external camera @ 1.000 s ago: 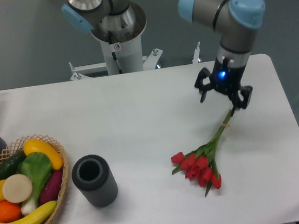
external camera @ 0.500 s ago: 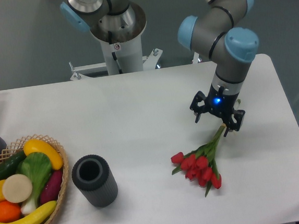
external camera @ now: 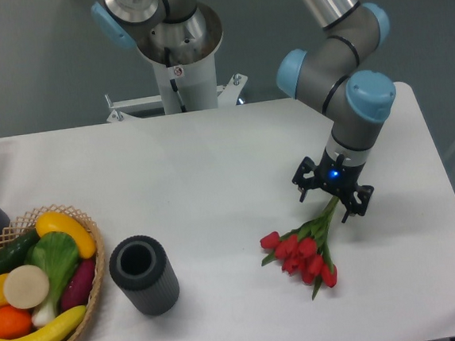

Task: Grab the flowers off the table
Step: 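Move the open gripper down over the red tulip stems, then lower the gripper onto the stems and close it around them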

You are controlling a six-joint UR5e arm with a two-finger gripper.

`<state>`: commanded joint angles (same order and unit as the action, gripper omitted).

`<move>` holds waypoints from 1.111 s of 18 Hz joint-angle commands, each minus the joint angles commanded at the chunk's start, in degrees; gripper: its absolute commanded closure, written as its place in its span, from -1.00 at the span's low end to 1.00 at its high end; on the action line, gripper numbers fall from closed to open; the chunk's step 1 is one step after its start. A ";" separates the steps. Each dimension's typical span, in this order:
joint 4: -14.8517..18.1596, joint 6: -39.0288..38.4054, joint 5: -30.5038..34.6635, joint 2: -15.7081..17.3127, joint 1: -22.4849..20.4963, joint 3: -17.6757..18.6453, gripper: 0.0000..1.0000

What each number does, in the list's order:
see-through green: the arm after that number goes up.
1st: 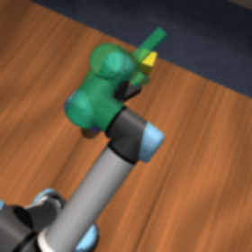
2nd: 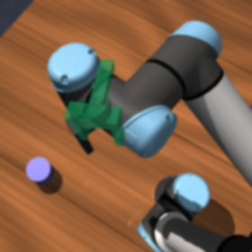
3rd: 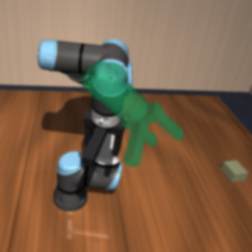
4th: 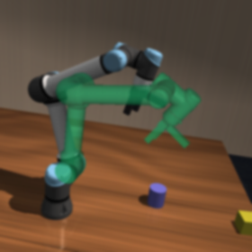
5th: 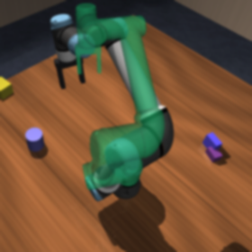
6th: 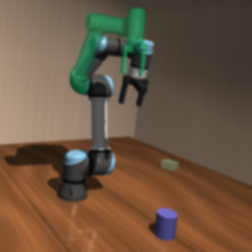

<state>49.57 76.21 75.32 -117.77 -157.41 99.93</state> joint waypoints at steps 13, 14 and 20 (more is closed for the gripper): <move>-2.55 -1.41 2.02 -3.60 2.11 -0.97 -1.00; -2.55 -1.41 2.02 -3.69 2.20 -0.97 -1.00; -4.04 -1.33 2.98 -3.70 2.20 -0.09 -0.77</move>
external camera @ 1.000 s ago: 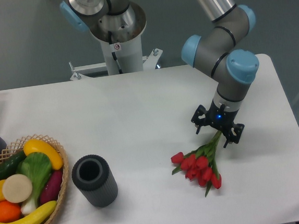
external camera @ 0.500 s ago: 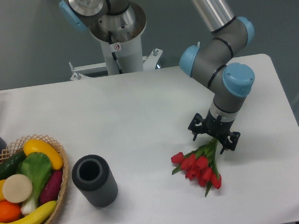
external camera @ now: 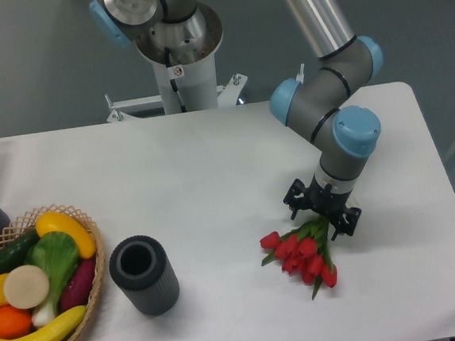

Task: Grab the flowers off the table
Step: 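Lower the gripper onto the stems and close it around them, then lift the grasped tulip bunch up off the table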

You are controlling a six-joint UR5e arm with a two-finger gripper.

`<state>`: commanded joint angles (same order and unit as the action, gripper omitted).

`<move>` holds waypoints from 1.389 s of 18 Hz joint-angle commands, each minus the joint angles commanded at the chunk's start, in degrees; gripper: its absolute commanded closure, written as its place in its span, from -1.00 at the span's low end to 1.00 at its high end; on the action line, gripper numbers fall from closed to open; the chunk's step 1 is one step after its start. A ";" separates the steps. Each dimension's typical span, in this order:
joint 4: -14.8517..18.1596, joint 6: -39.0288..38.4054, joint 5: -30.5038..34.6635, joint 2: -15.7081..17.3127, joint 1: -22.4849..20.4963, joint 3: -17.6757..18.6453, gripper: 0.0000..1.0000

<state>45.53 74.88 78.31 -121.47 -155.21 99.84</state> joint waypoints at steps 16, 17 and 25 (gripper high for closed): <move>0.09 -2.55 0.01 1.14 -0.09 -0.44 0.35; 0.09 -2.64 0.00 1.58 0.00 -0.44 0.38; 0.18 -3.16 -0.87 8.34 0.00 -0.35 0.36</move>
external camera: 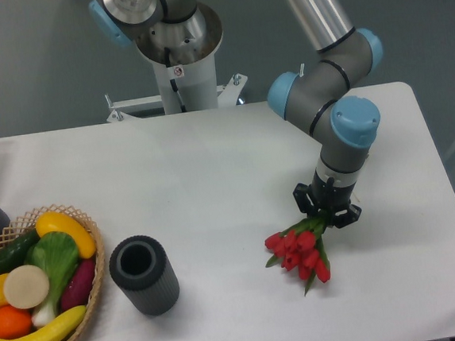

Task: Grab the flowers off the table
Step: 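Lift the grasped tulip bunch up off the table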

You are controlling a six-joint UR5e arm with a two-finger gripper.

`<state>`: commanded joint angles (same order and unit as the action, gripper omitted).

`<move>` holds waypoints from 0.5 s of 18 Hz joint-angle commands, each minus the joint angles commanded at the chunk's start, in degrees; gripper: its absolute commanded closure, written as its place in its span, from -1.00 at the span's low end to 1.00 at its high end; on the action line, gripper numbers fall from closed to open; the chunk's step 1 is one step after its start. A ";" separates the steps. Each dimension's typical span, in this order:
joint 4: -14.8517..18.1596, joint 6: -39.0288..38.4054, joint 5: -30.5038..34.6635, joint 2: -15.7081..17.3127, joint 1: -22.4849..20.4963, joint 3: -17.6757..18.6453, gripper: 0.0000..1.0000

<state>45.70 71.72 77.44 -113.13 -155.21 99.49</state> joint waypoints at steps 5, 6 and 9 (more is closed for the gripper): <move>0.00 -3.87 -14.30 6.68 -1.05 -0.44 0.36; 0.00 -4.39 -17.20 7.74 -1.84 -0.35 0.36; 0.00 -6.59 -24.94 10.64 -2.72 -0.44 0.36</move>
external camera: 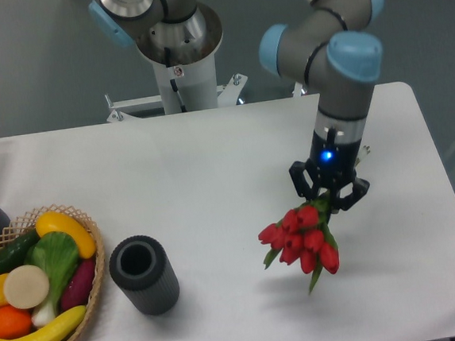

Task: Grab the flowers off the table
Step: 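Lift the grasped tulip bunch up off the table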

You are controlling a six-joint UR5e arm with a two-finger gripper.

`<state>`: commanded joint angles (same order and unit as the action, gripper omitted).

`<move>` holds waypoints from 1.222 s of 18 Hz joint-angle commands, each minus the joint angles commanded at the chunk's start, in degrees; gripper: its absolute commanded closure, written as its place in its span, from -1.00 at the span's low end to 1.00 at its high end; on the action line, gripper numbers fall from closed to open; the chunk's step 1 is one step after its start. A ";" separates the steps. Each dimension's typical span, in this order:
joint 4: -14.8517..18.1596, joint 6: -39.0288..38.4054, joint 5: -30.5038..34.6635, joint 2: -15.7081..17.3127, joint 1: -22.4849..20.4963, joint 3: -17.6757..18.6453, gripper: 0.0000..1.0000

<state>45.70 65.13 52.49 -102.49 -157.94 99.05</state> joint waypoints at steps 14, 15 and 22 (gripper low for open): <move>-0.09 -3.26 -25.59 2.91 -6.77 0.97 0.37; -0.09 -3.26 -26.30 2.91 -7.03 1.05 0.36; -0.26 -2.64 -27.09 2.91 -7.65 1.67 0.36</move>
<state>45.44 62.49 25.40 -99.58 -165.59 100.72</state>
